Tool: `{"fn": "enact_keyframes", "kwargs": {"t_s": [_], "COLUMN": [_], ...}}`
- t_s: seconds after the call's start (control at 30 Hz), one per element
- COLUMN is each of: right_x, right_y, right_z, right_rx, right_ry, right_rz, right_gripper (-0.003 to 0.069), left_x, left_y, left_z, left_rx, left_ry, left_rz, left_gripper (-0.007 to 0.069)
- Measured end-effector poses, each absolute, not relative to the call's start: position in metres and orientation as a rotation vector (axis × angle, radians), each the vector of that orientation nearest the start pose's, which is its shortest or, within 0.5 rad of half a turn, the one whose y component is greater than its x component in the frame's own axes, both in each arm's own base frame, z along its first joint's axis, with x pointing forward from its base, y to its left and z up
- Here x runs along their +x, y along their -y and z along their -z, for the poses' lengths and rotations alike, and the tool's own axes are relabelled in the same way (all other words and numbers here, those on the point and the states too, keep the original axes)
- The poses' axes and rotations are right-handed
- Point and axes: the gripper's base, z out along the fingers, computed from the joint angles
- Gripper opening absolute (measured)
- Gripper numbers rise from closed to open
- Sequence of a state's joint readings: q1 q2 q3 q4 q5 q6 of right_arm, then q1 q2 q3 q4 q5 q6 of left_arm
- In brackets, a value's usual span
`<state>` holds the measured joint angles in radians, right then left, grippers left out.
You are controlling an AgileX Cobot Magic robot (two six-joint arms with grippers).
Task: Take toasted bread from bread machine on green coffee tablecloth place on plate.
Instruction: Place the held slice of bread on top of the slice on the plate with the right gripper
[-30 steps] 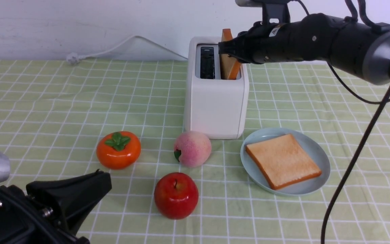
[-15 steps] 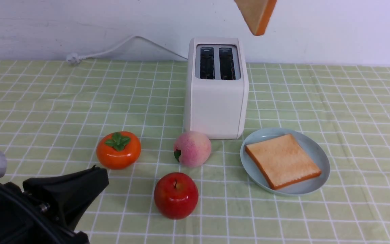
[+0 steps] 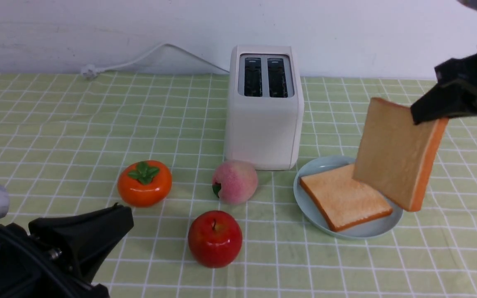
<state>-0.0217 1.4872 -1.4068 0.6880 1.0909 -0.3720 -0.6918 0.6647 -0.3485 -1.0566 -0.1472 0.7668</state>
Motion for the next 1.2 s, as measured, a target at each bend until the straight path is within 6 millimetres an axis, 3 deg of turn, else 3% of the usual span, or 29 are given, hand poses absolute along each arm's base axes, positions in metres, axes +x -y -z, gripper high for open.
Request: {"fn": "enact_keyframes", "kwargs": {"t_s": [0.17,0.4,0.67,0.73,0.77,0.9,0.97,1.0,1.03,1.1,1.13,1.17,1.2], "right_x": [0.341,0.38,0.395,0.396,0.396,0.395,0.393,0.388,0.388,0.372,0.37,0.351,0.341], "right_y": [-0.043,-0.037,-0.031,-0.029,-0.026,-0.021,-0.02,-0.019,-0.018,-0.017,-0.017,-0.017,-0.017], "right_z": [-0.326,-0.267,-0.243,-0.241,-0.239,-0.245,-0.25,-0.266,-0.268,-0.303,-0.306,-0.334,-0.345], "right_rx": [-0.159,-0.054,0.025,0.016,-0.005,-0.095,-0.125,-0.159,-0.162,-0.2,-0.2,-0.226,-0.242], "right_ry": [-2.404,-2.469,-2.483,-2.492,-2.503,-2.523,-2.523,-2.506,-2.505,-2.463,-2.457,-2.425,-2.42], "right_rz": [-1.016,-1.081,-0.994,-0.945,-0.889,-0.771,-0.735,-0.688,-0.677,-0.607,-0.607,-0.559,-0.542], "right_gripper": [0.0054,0.0053,0.0095,0.0151,0.0223,0.0398,0.0439,0.0472,0.0475,0.0463,0.0459,0.0419,0.0385], "left_x": [0.115,0.115,0.115,0.115,0.115,0.115,0.115,0.115,0.115,0.116,0.116,0.116,0.116], "left_y": [0.081,0.081,0.081,0.081,0.081,0.081,0.081,0.08,0.08,0.079,0.079,0.079,0.079], "left_z": [-0.278,-0.277,-0.277,-0.277,-0.277,-0.277,-0.277,-0.278,-0.278,-0.278,-0.278,-0.279,-0.278], "left_rx": [0.263,0.264,0.264,0.264,0.264,0.264,0.264,0.262,0.262,0.252,0.252,0.247,0.247], "left_ry": [-1.746,-1.748,-1.748,-1.748,-1.748,-1.748,-1.748,-1.747,-1.746,-1.739,-1.739,-1.736,-1.737], "left_rz": [0.608,0.608,0.608,0.608,0.608,0.608,0.608,0.607,0.607,0.599,0.599,0.595,0.596], "left_gripper": [0.0015,0.0018,0.0018,0.0018,0.0018,0.0018,0.0018,0.0018,0.0018,0.0018,0.0018,0.0018,0.0018]}}
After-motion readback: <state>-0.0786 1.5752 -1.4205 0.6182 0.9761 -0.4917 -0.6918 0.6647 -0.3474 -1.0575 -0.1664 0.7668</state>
